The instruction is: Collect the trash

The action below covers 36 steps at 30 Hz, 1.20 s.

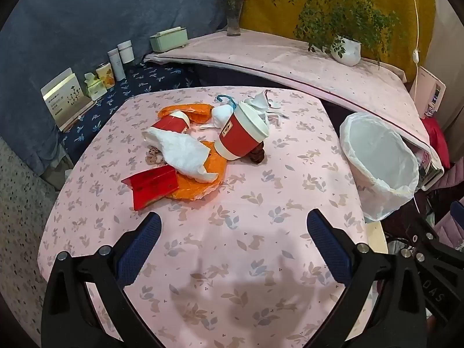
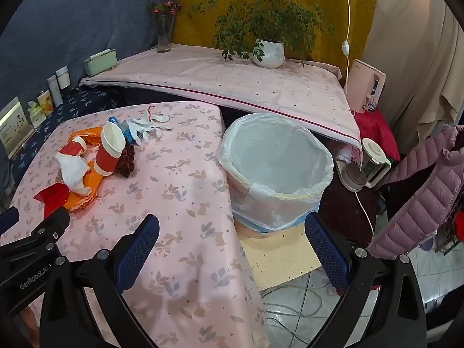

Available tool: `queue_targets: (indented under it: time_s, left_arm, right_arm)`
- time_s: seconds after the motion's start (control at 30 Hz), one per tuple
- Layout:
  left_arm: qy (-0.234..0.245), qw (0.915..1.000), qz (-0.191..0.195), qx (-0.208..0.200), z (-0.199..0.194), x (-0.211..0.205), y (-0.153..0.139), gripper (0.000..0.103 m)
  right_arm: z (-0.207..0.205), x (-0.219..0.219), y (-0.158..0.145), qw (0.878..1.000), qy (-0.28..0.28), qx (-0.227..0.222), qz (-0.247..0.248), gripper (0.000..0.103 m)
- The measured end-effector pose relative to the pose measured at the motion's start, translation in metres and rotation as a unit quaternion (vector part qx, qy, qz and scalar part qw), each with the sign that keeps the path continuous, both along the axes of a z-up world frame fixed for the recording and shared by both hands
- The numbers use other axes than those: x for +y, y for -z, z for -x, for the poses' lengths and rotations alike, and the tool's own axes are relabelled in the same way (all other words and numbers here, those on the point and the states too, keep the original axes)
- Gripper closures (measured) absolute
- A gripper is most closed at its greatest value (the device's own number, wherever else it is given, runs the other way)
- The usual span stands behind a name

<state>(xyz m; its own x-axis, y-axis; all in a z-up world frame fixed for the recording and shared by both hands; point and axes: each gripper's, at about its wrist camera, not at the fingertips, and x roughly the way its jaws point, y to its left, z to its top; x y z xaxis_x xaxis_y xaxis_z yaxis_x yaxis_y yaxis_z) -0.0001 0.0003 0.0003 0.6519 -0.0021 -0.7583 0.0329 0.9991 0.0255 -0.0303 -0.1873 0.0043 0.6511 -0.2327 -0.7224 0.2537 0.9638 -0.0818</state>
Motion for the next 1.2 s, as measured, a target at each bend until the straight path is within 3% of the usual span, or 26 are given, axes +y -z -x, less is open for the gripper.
queue_targets:
  time_s: [1.2]
  left_arm:
    - [-0.006, 1.0, 0.002, -0.006, 0.002, 0.01, -0.004, 0.007]
  right_arm:
    - [0.002, 0.015, 0.001, 0.999, -0.028, 0.007, 0.027, 0.007]
